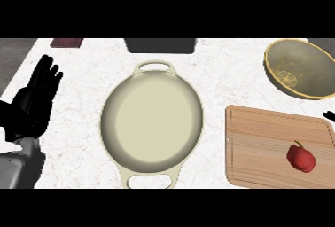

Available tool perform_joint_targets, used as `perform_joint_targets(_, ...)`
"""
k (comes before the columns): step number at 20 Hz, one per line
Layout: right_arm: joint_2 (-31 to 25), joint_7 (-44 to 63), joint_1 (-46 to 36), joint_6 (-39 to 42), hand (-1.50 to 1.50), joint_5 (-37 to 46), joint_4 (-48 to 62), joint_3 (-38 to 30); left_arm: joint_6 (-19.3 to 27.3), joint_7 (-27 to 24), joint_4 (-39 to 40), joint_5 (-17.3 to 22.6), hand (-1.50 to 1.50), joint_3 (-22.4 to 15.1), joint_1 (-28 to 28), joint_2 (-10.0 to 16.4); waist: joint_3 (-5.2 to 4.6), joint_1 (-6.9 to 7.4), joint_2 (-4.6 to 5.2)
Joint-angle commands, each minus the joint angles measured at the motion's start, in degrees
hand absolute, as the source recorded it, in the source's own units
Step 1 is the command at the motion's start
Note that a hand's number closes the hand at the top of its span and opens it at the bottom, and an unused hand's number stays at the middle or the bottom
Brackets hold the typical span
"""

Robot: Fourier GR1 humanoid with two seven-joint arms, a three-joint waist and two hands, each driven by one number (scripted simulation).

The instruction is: Pick the bell pepper from the cutting board and place it in the pot

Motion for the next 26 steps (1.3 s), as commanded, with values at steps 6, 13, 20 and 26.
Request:
perform_joint_targets(6, 9.54, 10.45, -5.43, 7.12, -1.50, 6.45, -0.89, 3.49, 0.98, -0.71, -2.93, -2.99, 0.00, -1.25, 4.11, -4.34, 0.09, -0.77, -0.19)
perform_joint_targets(13, 15.57, 11.31, -4.78, 4.88, -1.50, 16.97, 4.11, 7.21, 0.76, 0.89, -0.27, -3.81, 0.00, 0.09, 0.44, -4.66, 0.12, -0.97, -0.15)
perform_joint_targets(20, 19.51, 7.98, -5.94, 7.84, -1.50, 20.95, 7.50, 2.30, -2.64, -1.16, 0.21, -3.66, 0.00, 3.71, 1.40, -3.82, 0.10, -0.94, -0.18)
perform_joint_targets(26, 23.32, 8.99, -9.75, 11.13, -1.50, 25.70, 9.49, 2.26, -3.37, 1.01, -1.65, -3.82, 0.00, 4.05, 1.90, -4.86, 0.09, -0.82, -0.18)
